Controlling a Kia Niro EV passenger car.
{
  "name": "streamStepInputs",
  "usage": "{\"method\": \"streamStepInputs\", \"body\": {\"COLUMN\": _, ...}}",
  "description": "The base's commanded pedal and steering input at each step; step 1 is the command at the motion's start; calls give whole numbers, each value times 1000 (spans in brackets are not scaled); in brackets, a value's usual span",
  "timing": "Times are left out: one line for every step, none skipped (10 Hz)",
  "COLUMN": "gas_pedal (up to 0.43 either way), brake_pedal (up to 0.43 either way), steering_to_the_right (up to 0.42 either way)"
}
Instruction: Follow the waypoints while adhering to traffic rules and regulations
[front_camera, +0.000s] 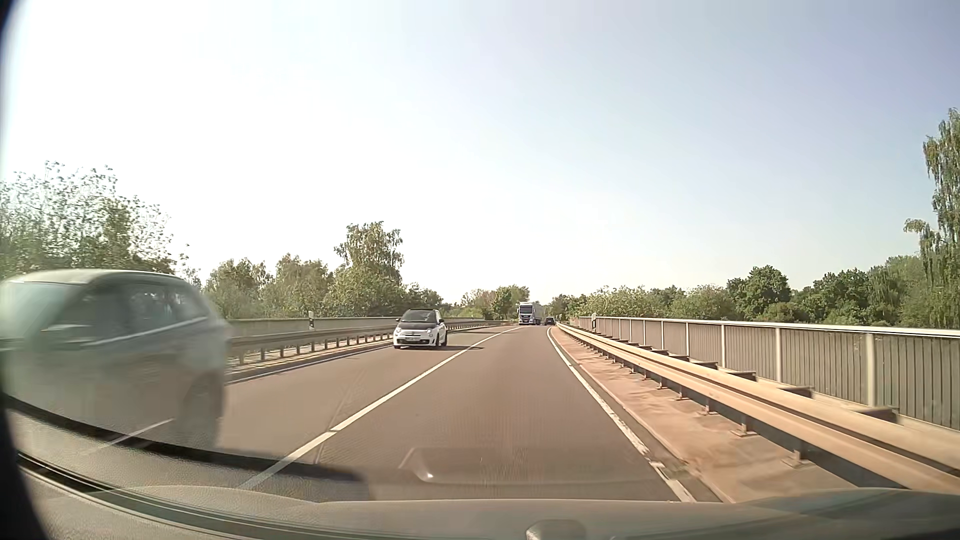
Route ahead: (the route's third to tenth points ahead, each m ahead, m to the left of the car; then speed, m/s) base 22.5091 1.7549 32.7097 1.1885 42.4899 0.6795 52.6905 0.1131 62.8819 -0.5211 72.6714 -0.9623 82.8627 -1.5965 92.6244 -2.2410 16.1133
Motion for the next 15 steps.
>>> {"method": "streamStepInputs", "body": {"gas_pedal": 98, "brake_pedal": 18, "steering_to_the_right": 8}}
{"method": "streamStepInputs", "body": {"gas_pedal": 98, "brake_pedal": 18, "steering_to_the_right": 9}}
{"method": "streamStepInputs", "body": {"gas_pedal": 98, "brake_pedal": 18, "steering_to_the_right": 9}}
{"method": "streamStepInputs", "body": {"gas_pedal": 98, "brake_pedal": 18, "steering_to_the_right": 9}}
{"method": "streamStepInputs", "body": {"gas_pedal": 98, "brake_pedal": 12, "steering_to_the_right": 8}}
{"method": "streamStepInputs", "body": {"gas_pedal": 98, "brake_pedal": 18, "steering_to_the_right": 8}}
{"method": "streamStepInputs", "body": {"gas_pedal": 98, "brake_pedal": 18, "steering_to_the_right": 7}}
{"method": "streamStepInputs", "body": {"gas_pedal": 98, "brake_pedal": 18, "steering_to_the_right": 6}}
{"method": "streamStepInputs", "body": {"gas_pedal": 98, "brake_pedal": 18, "steering_to_the_right": 6}}
{"method": "streamStepInputs", "body": {"gas_pedal": 98, "brake_pedal": 18, "steering_to_the_right": 6}}
{"method": "streamStepInputs", "body": {"gas_pedal": 98, "brake_pedal": 12, "steering_to_the_right": 5}}
{"method": "streamStepInputs", "body": {"gas_pedal": 98, "brake_pedal": 18, "steering_to_the_right": 5}}
{"method": "streamStepInputs", "body": {"gas_pedal": 98, "brake_pedal": 18, "steering_to_the_right": 5}}
{"method": "streamStepInputs", "body": {"gas_pedal": 98, "brake_pedal": 18, "steering_to_the_right": 5}}
{"method": "streamStepInputs", "body": {"gas_pedal": 98, "brake_pedal": 18, "steering_to_the_right": 4}}
